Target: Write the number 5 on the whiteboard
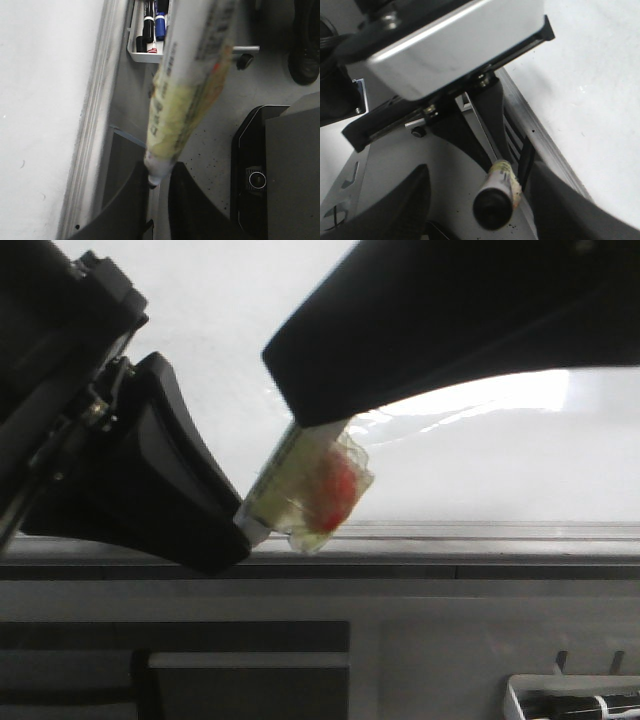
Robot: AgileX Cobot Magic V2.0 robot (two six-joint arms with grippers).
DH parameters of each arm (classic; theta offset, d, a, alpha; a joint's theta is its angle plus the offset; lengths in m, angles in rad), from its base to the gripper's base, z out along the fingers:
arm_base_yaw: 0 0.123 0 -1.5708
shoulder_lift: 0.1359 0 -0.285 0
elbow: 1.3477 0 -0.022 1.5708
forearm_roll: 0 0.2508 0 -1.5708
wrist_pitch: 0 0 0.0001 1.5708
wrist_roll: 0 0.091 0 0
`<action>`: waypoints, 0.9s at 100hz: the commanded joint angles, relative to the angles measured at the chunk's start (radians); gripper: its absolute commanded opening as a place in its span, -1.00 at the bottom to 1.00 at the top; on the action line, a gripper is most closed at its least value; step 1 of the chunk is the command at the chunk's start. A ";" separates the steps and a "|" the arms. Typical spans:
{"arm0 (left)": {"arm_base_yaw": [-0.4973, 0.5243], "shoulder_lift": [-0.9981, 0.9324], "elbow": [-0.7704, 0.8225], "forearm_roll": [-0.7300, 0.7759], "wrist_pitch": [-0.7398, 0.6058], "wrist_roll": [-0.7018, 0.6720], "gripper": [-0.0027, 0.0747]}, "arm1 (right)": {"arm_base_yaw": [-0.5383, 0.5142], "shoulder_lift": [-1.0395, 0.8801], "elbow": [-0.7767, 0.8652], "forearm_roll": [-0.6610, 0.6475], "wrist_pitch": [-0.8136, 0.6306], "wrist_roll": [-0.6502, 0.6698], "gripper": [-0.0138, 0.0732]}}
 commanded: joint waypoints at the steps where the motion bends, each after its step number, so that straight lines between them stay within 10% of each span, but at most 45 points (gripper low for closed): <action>1: -0.008 -0.027 -0.032 -0.025 -0.041 -0.002 -0.98 | 0.001 0.016 -0.035 0.073 -0.068 -0.013 0.21; 28: -0.008 -0.027 -0.032 -0.025 -0.041 -0.002 -0.98 | 0.001 0.086 -0.035 0.086 0.001 -0.013 0.16; 57: -0.008 -0.027 -0.032 -0.031 -0.041 -0.007 -0.98 | 0.001 0.088 -0.035 0.108 -0.006 -0.013 -0.84; 69: -0.008 -0.032 -0.032 -0.060 -0.041 -0.010 -0.95 | 0.001 0.088 -0.035 0.108 -0.008 -0.013 -0.82; 90: -0.006 -0.107 -0.046 -0.065 -0.043 -0.134 0.03 | 0.001 0.054 -0.035 0.105 -0.036 -0.013 -0.82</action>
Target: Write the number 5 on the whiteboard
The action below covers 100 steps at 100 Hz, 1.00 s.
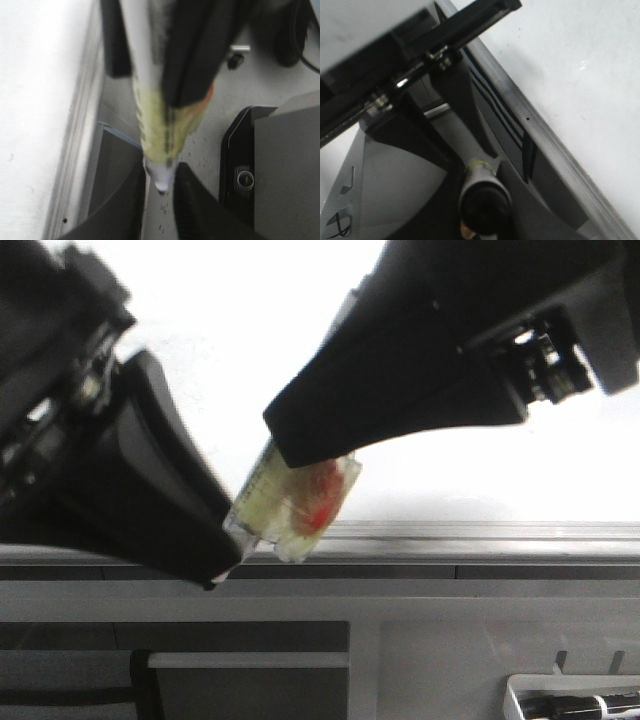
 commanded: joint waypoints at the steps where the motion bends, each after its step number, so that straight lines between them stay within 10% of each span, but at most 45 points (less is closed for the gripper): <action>1: -0.006 -0.069 -0.042 -0.046 -0.070 -0.084 0.13 | 0.002 -0.044 -0.034 0.028 -0.004 -0.007 -0.82; 17: -0.006 -0.189 -0.039 0.048 -0.070 -0.281 0.60 | 0.002 -0.105 -0.034 -0.068 -0.014 -0.007 -0.82; 46: 0.132 -0.530 0.108 0.145 -0.245 -0.679 -0.17 | 0.002 -0.169 -0.034 -0.112 -0.269 -0.007 -0.77; 72: 0.230 -0.759 0.276 0.130 -0.307 -0.691 -0.99 | 0.002 -0.122 -0.034 -0.124 -0.493 -0.010 -0.77; 100: 0.231 -0.786 0.309 0.056 -0.307 -0.691 -0.98 | -0.001 -0.042 -0.034 -0.124 -0.601 -0.016 -0.78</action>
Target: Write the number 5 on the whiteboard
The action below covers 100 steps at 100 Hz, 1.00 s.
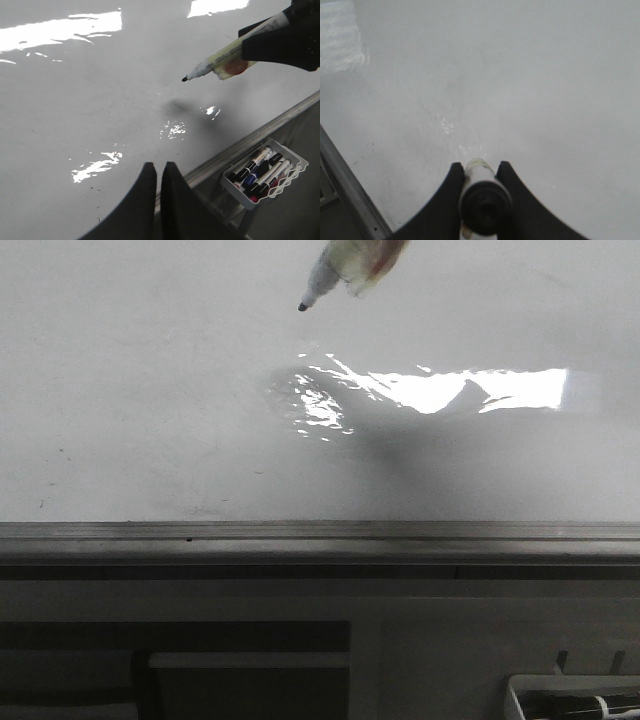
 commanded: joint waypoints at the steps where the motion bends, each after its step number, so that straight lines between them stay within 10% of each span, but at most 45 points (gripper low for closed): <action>1: 0.001 0.004 -0.026 -0.040 -0.077 -0.009 -0.98 | -0.005 0.011 -0.034 -0.005 -0.095 -0.014 -0.78; 100: 0.001 0.004 -0.026 -0.045 -0.072 -0.009 -0.98 | -0.044 0.113 -0.032 0.034 -0.002 -0.015 -0.78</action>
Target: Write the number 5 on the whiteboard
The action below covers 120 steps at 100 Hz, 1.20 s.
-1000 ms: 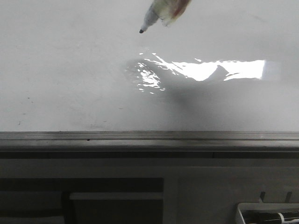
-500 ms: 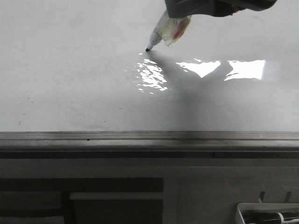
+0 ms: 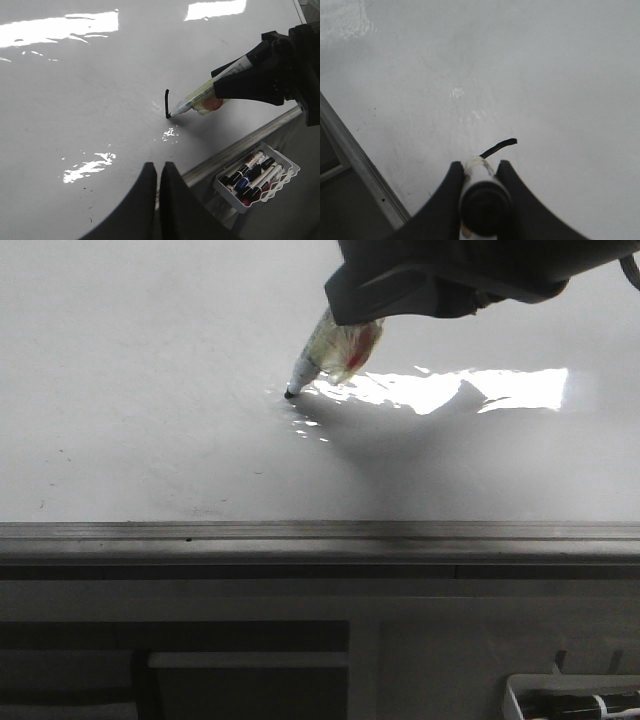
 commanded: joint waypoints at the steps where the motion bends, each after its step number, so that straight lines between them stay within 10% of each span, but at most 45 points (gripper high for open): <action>1: 0.001 0.006 -0.026 -0.021 -0.071 -0.009 -0.98 | -0.009 -0.002 -0.022 0.001 -0.056 -0.013 -0.78; 27: 0.001 0.006 -0.026 -0.021 -0.071 -0.009 -0.98 | -0.044 -0.014 -0.006 0.155 -0.076 -0.135 -0.78; 60: 0.001 0.006 -0.026 -0.021 -0.073 -0.009 -0.98 | -0.054 -0.086 0.018 0.950 -0.196 -0.825 -0.78; 120: 0.001 0.006 -0.026 -0.025 -0.075 -0.009 -0.98 | 0.121 -0.090 -0.012 0.935 -0.095 -0.812 -0.78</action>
